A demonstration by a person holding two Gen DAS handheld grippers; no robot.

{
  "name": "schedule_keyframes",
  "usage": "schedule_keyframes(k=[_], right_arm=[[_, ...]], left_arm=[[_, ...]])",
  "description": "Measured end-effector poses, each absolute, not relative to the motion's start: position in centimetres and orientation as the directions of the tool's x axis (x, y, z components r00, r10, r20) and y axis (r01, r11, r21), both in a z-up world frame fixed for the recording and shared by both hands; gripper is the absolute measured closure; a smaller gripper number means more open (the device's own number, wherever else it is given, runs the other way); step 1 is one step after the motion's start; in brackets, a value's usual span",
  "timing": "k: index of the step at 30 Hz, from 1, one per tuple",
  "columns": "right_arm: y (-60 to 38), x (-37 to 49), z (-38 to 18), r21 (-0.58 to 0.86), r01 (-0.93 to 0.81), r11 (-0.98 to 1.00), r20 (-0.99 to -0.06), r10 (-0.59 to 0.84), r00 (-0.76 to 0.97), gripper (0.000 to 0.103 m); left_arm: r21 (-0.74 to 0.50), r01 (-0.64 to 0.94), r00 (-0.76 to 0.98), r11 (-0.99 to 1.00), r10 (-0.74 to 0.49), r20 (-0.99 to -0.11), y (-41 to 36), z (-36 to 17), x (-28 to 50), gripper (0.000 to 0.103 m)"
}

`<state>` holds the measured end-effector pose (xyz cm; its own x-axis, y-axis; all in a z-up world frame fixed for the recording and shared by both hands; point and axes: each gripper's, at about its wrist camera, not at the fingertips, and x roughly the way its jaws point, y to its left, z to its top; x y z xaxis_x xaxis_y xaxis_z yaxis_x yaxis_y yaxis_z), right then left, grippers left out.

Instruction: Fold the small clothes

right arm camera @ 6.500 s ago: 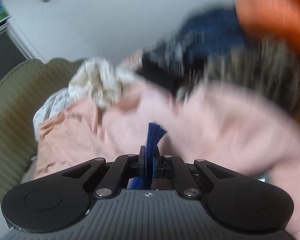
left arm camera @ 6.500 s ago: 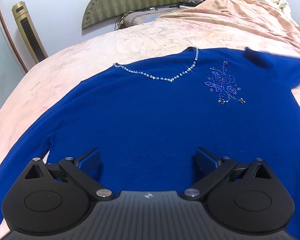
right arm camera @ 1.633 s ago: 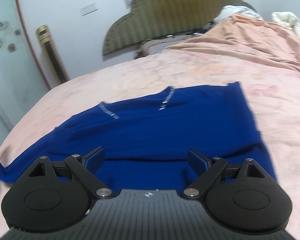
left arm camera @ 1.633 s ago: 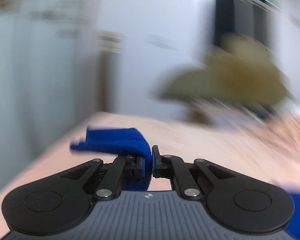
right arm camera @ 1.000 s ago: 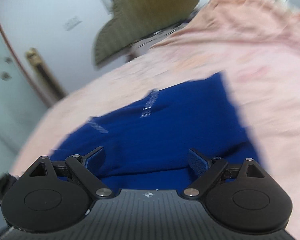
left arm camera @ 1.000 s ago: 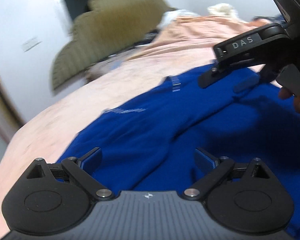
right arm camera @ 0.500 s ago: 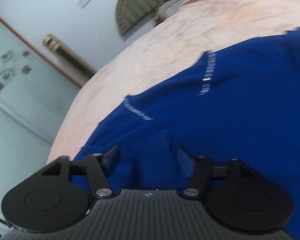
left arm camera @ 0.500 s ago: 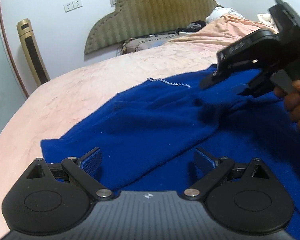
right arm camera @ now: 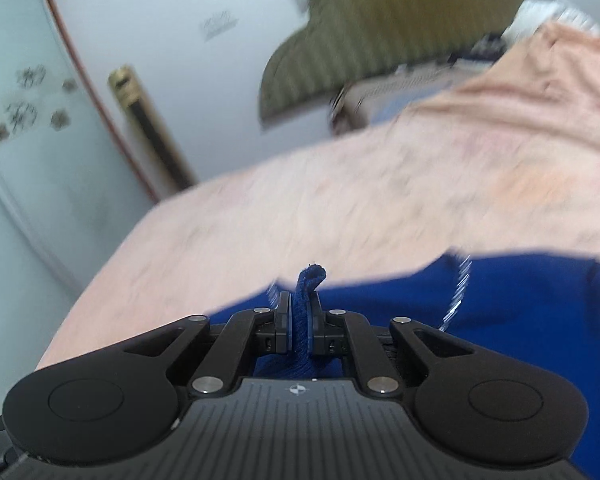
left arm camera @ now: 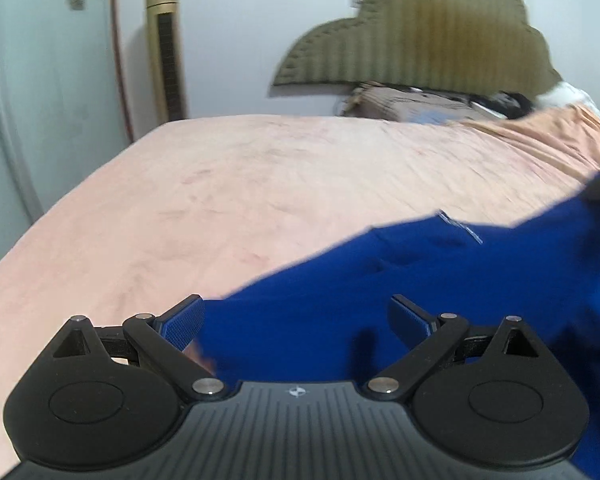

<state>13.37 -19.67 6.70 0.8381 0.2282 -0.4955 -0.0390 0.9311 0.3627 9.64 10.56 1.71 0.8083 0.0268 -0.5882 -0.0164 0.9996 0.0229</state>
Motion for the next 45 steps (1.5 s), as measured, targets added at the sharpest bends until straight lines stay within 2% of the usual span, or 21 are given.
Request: schedule_keyframes(k=[5, 10, 21, 22, 23, 25, 28, 31, 32, 34, 36, 38, 40, 44, 45], right_arm=[[-23.7, 12.1, 7.1, 0.321, 0.080, 0.944, -0.469, 0.085, 0.879, 0.092], [-28.3, 11.2, 5.2, 0.343, 0.197, 0.919, -0.496, -0.001, 0.868, 0.092], [-31.7, 9.7, 0.8, 0.320, 0.318, 0.893, -0.599, -0.069, 0.798, 0.091], [-31.7, 9.7, 0.5, 0.309, 0.330, 0.892, -0.614, -0.077, 0.785, 0.089], [-31.7, 9.7, 0.3, 0.288, 0.350, 0.892, -0.629, -0.099, 0.771, 0.080], [-31.5, 9.0, 0.5, 0.233, 0.380, 0.895, -0.632, -0.157, 0.759, 0.073], [-30.3, 7.5, 1.9, 0.136, 0.388, 0.911, -0.558, -0.253, 0.790, 0.064], [-28.9, 6.9, 2.5, 0.127, 0.296, 0.947, -0.529, -0.188, 0.827, 0.058], [-28.5, 7.1, 2.1, 0.132, 0.242, 0.961, -0.555, -0.131, 0.821, 0.052], [-28.0, 7.9, 0.9, 0.131, 0.187, 0.974, -0.617, -0.067, 0.784, 0.051], [-28.1, 8.2, -0.3, 0.090, 0.242, 0.966, -0.660, -0.124, 0.741, 0.050], [-28.6, 7.5, -0.4, 0.099, 0.303, 0.948, -0.658, -0.166, 0.735, 0.050], [-28.8, 6.4, 0.0, 0.135, 0.302, 0.944, -0.642, -0.149, 0.752, 0.048], [-27.5, 5.1, -0.7, 0.107, 0.213, 0.971, -0.644, -0.095, 0.759, 0.033], [-27.5, 5.2, -1.1, 0.085, 0.221, 0.972, -0.665, -0.110, 0.739, 0.034]], left_arm=[[0.014, -0.032, 0.802, 0.999, 0.034, -0.596, 10.9, 1.8, 9.9, 0.004], [0.017, -0.001, 0.783, 1.000, 0.011, -0.622, 9.6, 1.0, 9.9, 0.004], [0.066, 0.088, 0.760, 0.994, -0.024, -0.650, 6.8, 0.0, 9.4, 0.004], [0.076, 0.093, 0.759, 0.993, -0.021, -0.651, 6.7, -0.1, 9.3, 0.004], [0.091, 0.093, 0.758, 0.992, -0.012, -0.652, 6.6, -0.2, 9.2, 0.004], [0.110, 0.089, 0.759, 0.990, 0.004, -0.651, 6.7, -0.3, 8.9, 0.004], [0.121, 0.081, 0.754, 0.989, 0.019, -0.656, 7.3, -0.7, 8.6, 0.004], [0.122, 0.062, 0.736, 0.991, 0.037, -0.676, 7.8, -1.4, 9.0, 0.004], [0.123, 0.058, 0.733, 0.991, 0.042, -0.679, 7.9, -1.6, 9.1, 0.003], [0.120, 0.053, 0.734, 0.991, 0.043, -0.678, 8.0, -1.6, 9.0, 0.003], [0.135, 0.047, 0.739, 0.990, 0.057, -0.672, 8.0, -1.1, 8.5, 0.004], [0.133, 0.060, 0.755, 0.989, 0.043, -0.655, 7.9, -0.5, 7.6, 0.004], [0.118, 0.094, 0.759, 0.989, 0.006, -0.651, 7.8, -0.1, 6.7, 0.004], [0.136, 0.130, 0.729, 0.982, -0.002, -0.684, 6.9, -1.3, 6.1, 0.004], [0.122, 0.124, 0.728, 0.985, -0.006, -0.686, 6.9, -1.4, 5.8, 0.004]])
